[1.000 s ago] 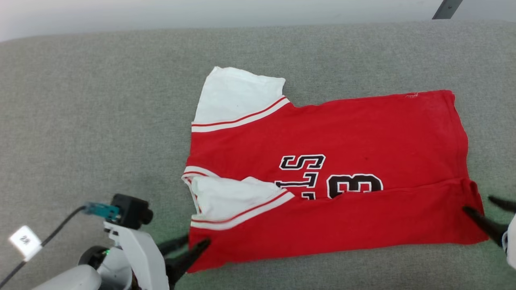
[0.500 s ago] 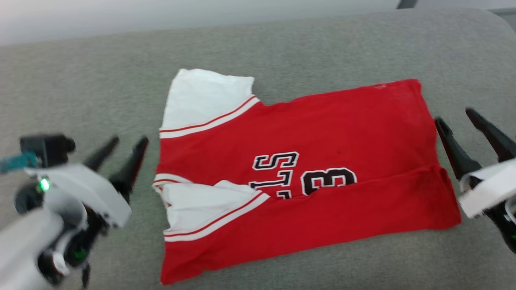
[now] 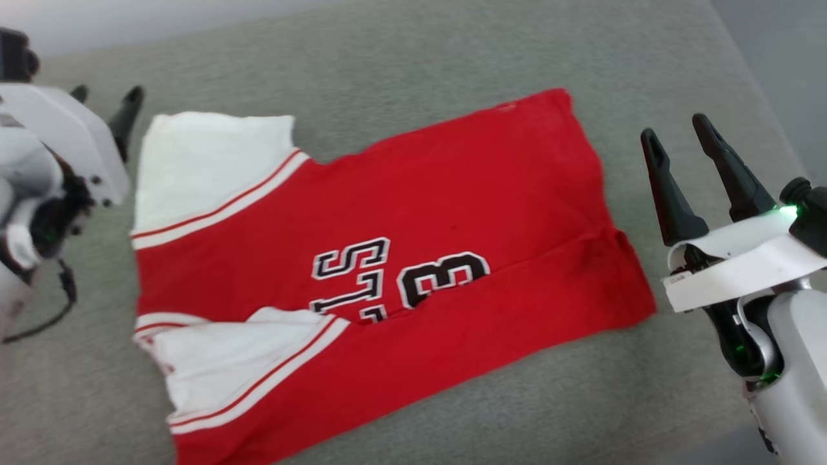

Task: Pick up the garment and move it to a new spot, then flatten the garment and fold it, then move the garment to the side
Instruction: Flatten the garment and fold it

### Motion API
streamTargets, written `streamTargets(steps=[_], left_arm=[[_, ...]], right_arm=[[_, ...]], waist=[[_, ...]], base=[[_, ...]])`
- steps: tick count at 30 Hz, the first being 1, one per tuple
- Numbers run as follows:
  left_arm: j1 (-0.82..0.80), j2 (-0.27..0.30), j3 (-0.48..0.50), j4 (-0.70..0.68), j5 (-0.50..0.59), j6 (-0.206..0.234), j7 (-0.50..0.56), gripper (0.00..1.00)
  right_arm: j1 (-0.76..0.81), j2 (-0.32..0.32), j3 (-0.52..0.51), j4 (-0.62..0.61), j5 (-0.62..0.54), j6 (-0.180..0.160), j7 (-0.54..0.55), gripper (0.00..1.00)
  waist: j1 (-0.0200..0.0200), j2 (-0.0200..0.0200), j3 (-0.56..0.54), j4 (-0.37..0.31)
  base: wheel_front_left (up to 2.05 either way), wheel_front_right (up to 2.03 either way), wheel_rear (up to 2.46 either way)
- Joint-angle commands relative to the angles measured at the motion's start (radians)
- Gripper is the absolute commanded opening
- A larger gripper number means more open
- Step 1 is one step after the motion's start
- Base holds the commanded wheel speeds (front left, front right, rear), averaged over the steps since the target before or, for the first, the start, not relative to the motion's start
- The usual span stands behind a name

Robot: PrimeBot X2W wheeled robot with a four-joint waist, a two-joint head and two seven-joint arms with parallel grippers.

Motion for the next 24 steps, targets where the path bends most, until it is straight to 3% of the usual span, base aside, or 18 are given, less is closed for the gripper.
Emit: streamTargets(steps=[1, 8, 12, 17, 18, 19, 20, 24], left_arm=[[-0.024, -0.009, -0.011, 0.058, -0.016, -0.008, 0.07, 1.0], [-0.138, 0.001, -0.06, 0.209, -0.102, -0.031, 0.487, 1.0], [-0.18, 0.001, -0.096, 0.238, -0.07, -0.017, 0.573, 1.0], [-0.168, -0.027, -0.114, 0.25, -0.092, -0.054, 0.632, 1.0], [-0.164, -0.037, -0.112, 0.247, -0.103, -0.066, 0.641, 0.78], [-0.164, -0.048, -0.107, 0.245, -0.119, -0.075, 0.649, 0.33], [-0.168, -0.059, -0.102, 0.241, -0.127, -0.081, 0.655, 0.0], [-0.192, -0.084, -0.108, 0.226, -0.119, -0.109, 0.66, 0.0]], right_arm=[[-0.012, 0.013, 0.005, 0.002, 0.006, -0.002, -0.008, 1.0], [-0.005, 0.008, 0.032, 0.016, 0.029, -0.002, -0.016, 1.0], [-0.017, -0.005, 0.033, 0.024, 0.042, -0.002, -0.018, 1.0], [-0.042, -0.025, 0.05, 0.024, 0.055, -0.002, -0.018, 1.0], [-0.05, -0.033, 0.059, 0.026, 0.058, -0.002, -0.018, 1.0], [-0.061, -0.041, 0.074, 0.028, 0.067, -0.002, -0.012, 1.0], [-0.078, -0.05, 0.089, 0.034, 0.079, -0.002, 0.005, 1.0], [-0.193, -0.1, 0.16, 0.068, 0.122, -0.002, 0.099, 1.0]], waist=[[-0.0001, 0.0, 0.047, -0.082], [-0.0001, 0.0, 0.083, -0.125], [-0.0001, 0.0, 0.107, -0.128], [-0.0001, 0.0, 0.137, -0.11], [-0.0001, 0.0, 0.142, -0.103], [-0.0001, 0.0, 0.149, -0.096], [-0.0001, 0.0, 0.158, -0.089], [-0.0001, 0.0, 0.184, -0.056]], base=[[0.0, 0.0, 0.0], [0.0, 0.0, 0.0], [0.0, 0.0, 0.0], [0.0, 0.0, 0.0], [0.0, 0.0, 0.0], [0.0, 0.0, 0.0], [0.0, 0.0, 0.0], [0.0, 0.0, 0.0]])
